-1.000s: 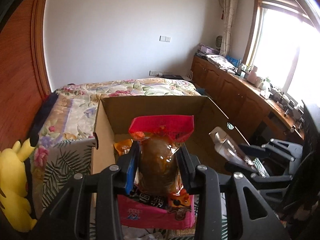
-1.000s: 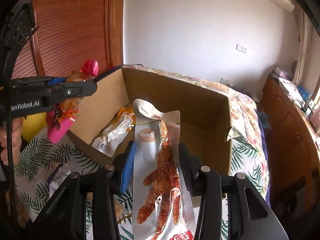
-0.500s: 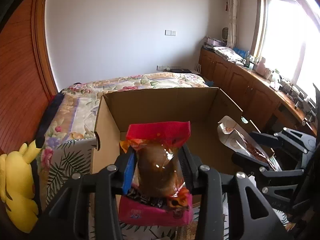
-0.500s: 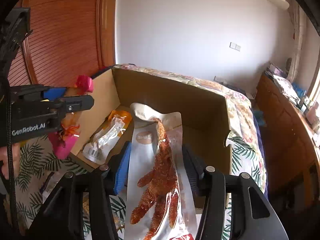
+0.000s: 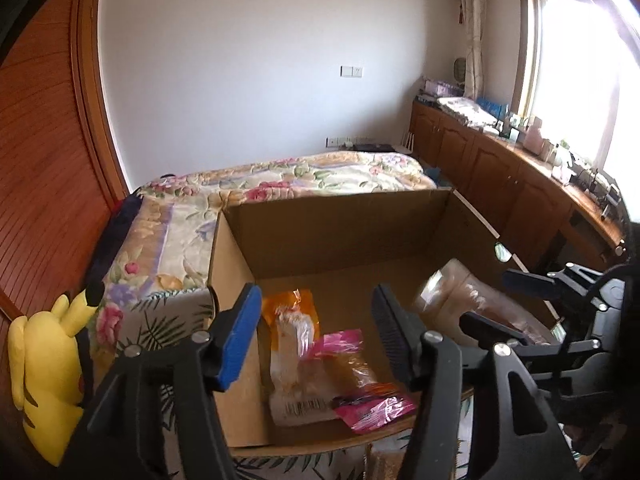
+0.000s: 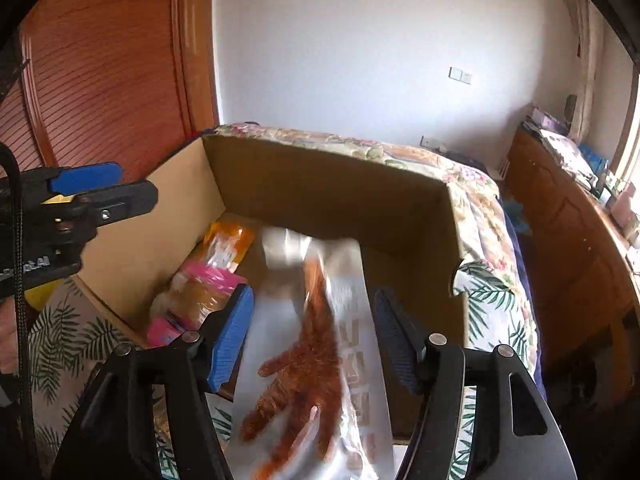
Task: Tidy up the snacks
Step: 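Carry both packs into the cardboard box and open both tools, then move both open tools back down to the snack pile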
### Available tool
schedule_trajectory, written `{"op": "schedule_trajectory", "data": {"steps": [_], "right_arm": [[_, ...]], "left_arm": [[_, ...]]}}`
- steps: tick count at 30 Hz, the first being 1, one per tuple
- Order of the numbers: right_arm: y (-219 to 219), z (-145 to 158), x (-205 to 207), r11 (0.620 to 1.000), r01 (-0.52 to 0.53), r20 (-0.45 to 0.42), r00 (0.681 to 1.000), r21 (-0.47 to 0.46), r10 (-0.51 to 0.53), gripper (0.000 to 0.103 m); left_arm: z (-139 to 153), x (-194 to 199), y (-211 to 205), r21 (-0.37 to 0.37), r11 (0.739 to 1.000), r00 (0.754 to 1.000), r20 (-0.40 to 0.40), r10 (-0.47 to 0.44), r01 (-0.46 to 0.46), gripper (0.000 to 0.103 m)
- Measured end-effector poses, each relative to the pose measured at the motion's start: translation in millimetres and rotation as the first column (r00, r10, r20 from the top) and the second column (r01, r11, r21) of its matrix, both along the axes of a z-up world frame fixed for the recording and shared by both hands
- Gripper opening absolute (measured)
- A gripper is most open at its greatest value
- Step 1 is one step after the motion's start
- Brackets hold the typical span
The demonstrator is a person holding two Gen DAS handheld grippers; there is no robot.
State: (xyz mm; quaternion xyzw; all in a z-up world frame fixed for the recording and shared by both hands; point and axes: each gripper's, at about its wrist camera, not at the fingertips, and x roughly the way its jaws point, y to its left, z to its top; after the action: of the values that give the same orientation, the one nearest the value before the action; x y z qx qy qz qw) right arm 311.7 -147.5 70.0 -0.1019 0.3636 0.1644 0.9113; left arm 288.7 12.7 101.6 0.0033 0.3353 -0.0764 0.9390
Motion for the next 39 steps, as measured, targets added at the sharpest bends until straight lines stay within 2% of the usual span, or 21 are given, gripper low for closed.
{"op": "schedule_trajectory", "data": {"steps": [2, 9, 18, 21, 22, 29, 34, 39], "right_arm": [[-4, 5, 0, 1.0, 0.005, 0.003, 1.0, 0.026, -0.005, 0.07], [-10, 15, -9, 0.997, -0.004, 0.017, 1.0, 0.073, 0.002, 0.07], [-29, 23, -70, 0.99, -0.08, 0.095, 0.993, 0.113, 0.069, 0.07], [-34, 22, -95, 0.986, -0.116, 0.109, 0.989, 0.118, 0.103, 0.07], [-36, 20, -103, 0.985, -0.125, 0.108, 0.988, 0.118, 0.112, 0.07], [-54, -10, -139, 0.982, -0.14, 0.075, 0.989, 0.129, 0.131, 0.07], [-72, -42, -148, 0.988, -0.118, 0.027, 0.993, 0.104, 0.116, 0.07], [-88, -74, -147, 0.993, -0.09, -0.038, 0.995, 0.077, 0.093, 0.07]], "left_arm": [[5, -4, 0, -0.006, 1.0, 1.0, 0.012, -0.008, 0.008, 0.058], [7, -20, 2, -0.041, 0.998, 0.999, 0.028, -0.045, 0.046, 0.059], [0, -66, -3, 0.002, 0.992, 0.99, 0.063, -0.129, 0.129, 0.061], [-2, -89, -4, 0.017, 0.989, 0.985, 0.088, -0.149, 0.149, 0.067], [-2, -95, -3, 0.012, 0.988, 0.983, 0.095, -0.155, 0.155, 0.072], [-18, -130, 5, -0.028, 0.983, 0.98, 0.08, -0.181, 0.184, 0.072], [-45, -151, 14, -0.037, 0.982, 0.982, 0.045, -0.184, 0.186, 0.072], [-79, -161, 23, -0.005, 0.986, 0.986, -0.015, -0.167, 0.167, 0.072]]}}
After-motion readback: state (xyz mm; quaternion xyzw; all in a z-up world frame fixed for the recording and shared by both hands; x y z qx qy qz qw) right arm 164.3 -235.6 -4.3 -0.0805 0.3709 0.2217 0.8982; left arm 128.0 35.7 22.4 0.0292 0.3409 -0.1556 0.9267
